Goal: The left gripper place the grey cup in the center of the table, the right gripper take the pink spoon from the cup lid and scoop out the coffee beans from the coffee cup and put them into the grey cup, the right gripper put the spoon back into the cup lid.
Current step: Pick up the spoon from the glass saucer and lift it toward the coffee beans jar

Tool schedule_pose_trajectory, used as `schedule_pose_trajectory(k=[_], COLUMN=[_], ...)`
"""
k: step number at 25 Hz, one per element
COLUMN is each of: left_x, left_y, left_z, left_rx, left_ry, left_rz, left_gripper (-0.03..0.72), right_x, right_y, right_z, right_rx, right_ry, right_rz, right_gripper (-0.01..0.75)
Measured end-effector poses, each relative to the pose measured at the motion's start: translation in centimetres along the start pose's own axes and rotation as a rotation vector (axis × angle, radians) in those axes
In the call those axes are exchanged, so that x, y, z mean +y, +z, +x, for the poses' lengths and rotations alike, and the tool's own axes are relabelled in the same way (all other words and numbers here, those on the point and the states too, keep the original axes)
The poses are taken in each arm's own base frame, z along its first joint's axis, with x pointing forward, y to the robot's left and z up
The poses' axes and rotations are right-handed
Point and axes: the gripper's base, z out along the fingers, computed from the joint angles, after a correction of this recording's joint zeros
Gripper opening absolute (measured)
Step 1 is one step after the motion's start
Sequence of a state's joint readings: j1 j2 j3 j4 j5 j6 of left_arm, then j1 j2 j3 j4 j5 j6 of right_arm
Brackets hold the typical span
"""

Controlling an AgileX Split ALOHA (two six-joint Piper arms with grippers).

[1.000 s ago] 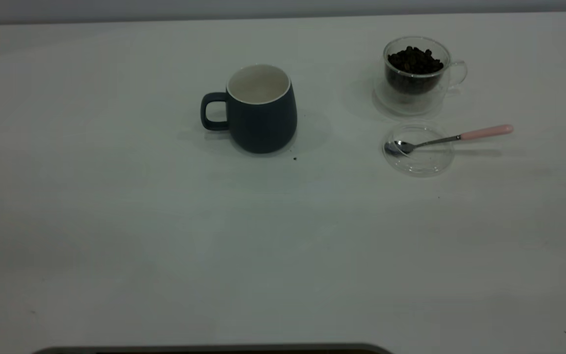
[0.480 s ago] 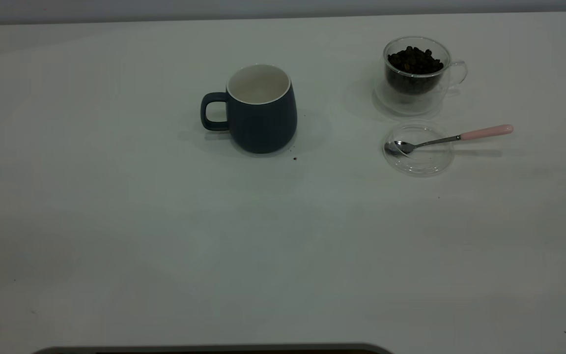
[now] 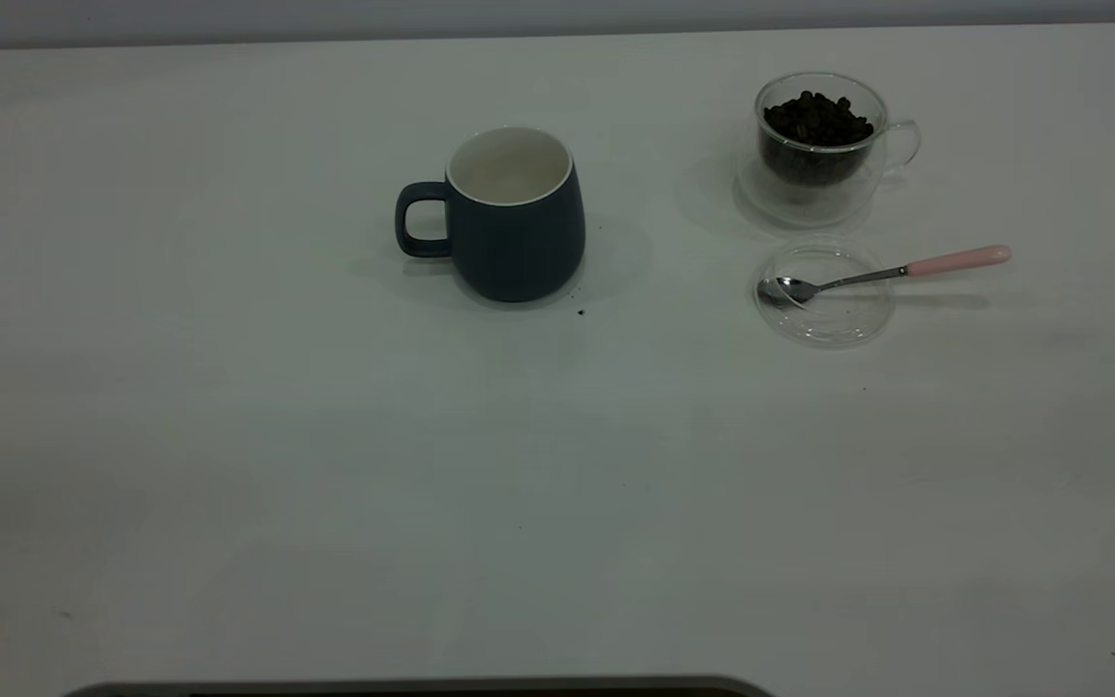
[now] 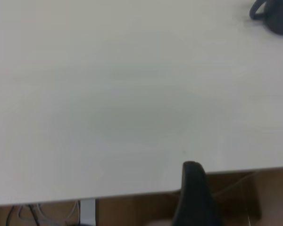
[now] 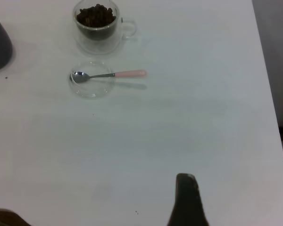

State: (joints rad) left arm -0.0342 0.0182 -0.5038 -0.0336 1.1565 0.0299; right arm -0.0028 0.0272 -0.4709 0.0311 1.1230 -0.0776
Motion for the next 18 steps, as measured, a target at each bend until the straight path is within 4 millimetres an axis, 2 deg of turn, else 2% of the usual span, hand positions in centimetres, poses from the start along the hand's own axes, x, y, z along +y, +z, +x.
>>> schedule_pose_trajectory(k=[18], left_x=[-0.11], left_y=[0.08], left_z=[0.42], left_rx=[-0.039], left_ry=[-0.003], left_rz=[0.011], left_gripper=[0.565], right_x=[0.0], right_y=[0.0], right_z=[0.0], right_rx=[0.0], right_ry=[0.0], right_rz=[0.0], right_gripper=[0.586])
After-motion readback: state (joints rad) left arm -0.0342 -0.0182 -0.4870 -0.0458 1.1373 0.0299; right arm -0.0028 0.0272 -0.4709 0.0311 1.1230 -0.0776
